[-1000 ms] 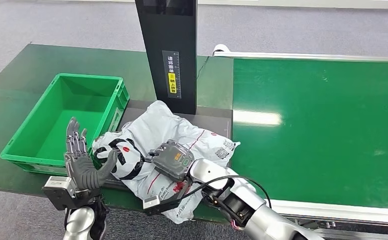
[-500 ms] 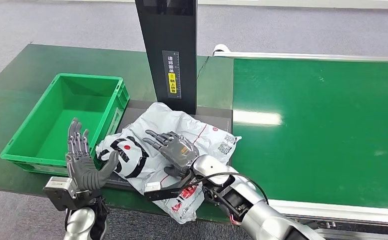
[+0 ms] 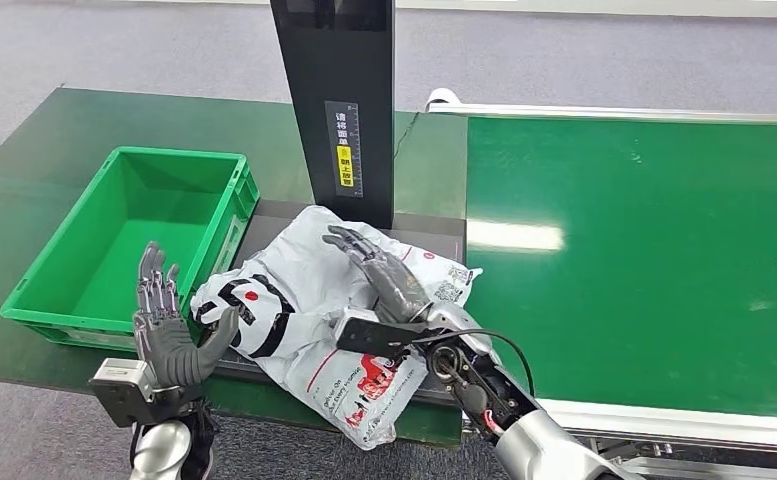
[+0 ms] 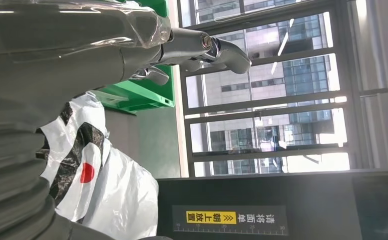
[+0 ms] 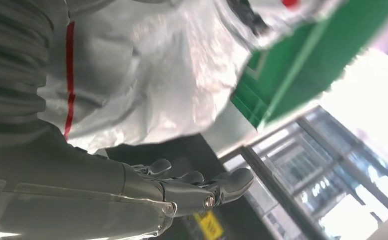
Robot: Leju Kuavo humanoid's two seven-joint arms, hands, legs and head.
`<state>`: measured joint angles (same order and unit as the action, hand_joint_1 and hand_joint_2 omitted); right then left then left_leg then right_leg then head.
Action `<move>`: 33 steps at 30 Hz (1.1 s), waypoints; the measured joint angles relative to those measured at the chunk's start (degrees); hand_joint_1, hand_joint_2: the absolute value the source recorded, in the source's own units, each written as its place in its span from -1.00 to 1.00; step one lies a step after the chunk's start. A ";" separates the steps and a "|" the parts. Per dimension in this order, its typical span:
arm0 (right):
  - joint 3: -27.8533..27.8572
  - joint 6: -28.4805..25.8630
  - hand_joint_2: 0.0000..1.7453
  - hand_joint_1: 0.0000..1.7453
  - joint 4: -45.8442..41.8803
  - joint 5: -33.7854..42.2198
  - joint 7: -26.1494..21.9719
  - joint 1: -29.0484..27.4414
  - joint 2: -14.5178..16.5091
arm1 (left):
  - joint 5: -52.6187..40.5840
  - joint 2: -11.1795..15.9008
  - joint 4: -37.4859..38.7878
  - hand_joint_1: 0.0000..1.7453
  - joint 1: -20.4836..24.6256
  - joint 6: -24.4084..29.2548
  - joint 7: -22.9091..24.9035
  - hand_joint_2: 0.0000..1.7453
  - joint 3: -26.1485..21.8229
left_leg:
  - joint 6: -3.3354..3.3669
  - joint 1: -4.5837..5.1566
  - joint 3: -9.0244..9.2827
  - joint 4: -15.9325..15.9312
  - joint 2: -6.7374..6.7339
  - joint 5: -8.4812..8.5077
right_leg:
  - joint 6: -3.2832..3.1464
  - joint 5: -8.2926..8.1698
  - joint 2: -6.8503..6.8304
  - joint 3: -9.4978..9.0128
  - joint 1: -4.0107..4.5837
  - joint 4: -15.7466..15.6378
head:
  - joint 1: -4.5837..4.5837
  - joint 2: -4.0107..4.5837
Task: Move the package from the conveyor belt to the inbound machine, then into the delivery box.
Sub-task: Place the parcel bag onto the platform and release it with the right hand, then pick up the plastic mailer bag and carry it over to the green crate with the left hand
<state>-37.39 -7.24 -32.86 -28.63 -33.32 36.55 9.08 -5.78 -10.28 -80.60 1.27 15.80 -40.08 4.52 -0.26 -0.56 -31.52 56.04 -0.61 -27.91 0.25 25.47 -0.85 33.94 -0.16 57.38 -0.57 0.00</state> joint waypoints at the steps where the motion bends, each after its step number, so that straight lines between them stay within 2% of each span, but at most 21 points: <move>1: 1.13 0.49 1.00 -1.00 -0.60 1.29 -0.74 -0.49 0.00 | 0.08 0.01 -0.01 -1.00 -0.13 -0.16 0.00 1.00 -0.02 | 0.00 0.00 0.00 0.00 0.00 0.00 | 0.00 0.00 0.00 0.00 0.00 0.00 | 0.00 0.00; 9: 9.69 4.51 1.00 -1.00 -7.52 11.68 -3.27 -4.82 -0.02 | 1.93 0.07 -0.04 -1.00 -0.50 -3.73 0.01 1.00 -0.11 | 0.00 0.00 0.00 0.00 0.01 0.00 | 0.00 0.00 0.00 0.00 0.00 0.00 | 0.01 0.00; 13: 14.04 8.37 1.00 -1.00 -12.75 19.15 -0.86 -7.37 -0.28 | 3.66 0.13 -0.05 -1.00 -0.53 -6.82 0.03 1.00 -0.22 | 0.00 0.00 0.00 0.00 0.01 0.00 | 0.00 0.00 0.00 0.00 0.00 0.00 | 0.00 0.00; 18: 19.82 11.31 1.00 -1.00 -18.51 27.35 2.38 -10.28 -0.96 | 3.16 0.21 -0.05 -1.00 -0.43 -7.43 0.32 1.00 -0.36 | 0.00 0.00 0.00 0.00 0.00 0.00 | 0.00 0.00 0.00 0.01 0.00 -0.01 | 0.00 0.00; 27: 25.81 9.78 1.00 -1.00 -26.95 29.23 3.02 -15.83 -2.48 | -2.45 0.37 -0.04 -1.00 -0.40 -8.07 2.13 1.00 0.70 | 0.00 0.00 0.00 0.00 0.00 -0.01 | 0.00 0.00 0.00 0.02 0.00 -0.02 | -0.01 0.00; 33: 26.70 8.95 1.00 -1.00 -31.05 27.94 3.08 -18.08 -3.05 | -13.79 1.13 2.00 -1.00 2.54 -6.93 5.88 1.00 3.44 | 0.00 0.00 0.01 0.00 0.00 0.00 | 0.00 0.00 0.00 0.01 -0.01 -0.02 | 0.00 0.00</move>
<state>-10.69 1.72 -63.91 -0.68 -30.24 18.47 6.02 -19.57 -9.16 -78.59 3.81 8.87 -34.19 7.96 -0.26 -0.55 -31.51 56.05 -0.61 -27.91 0.25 25.47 -0.85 33.95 -0.17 57.36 -0.57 0.00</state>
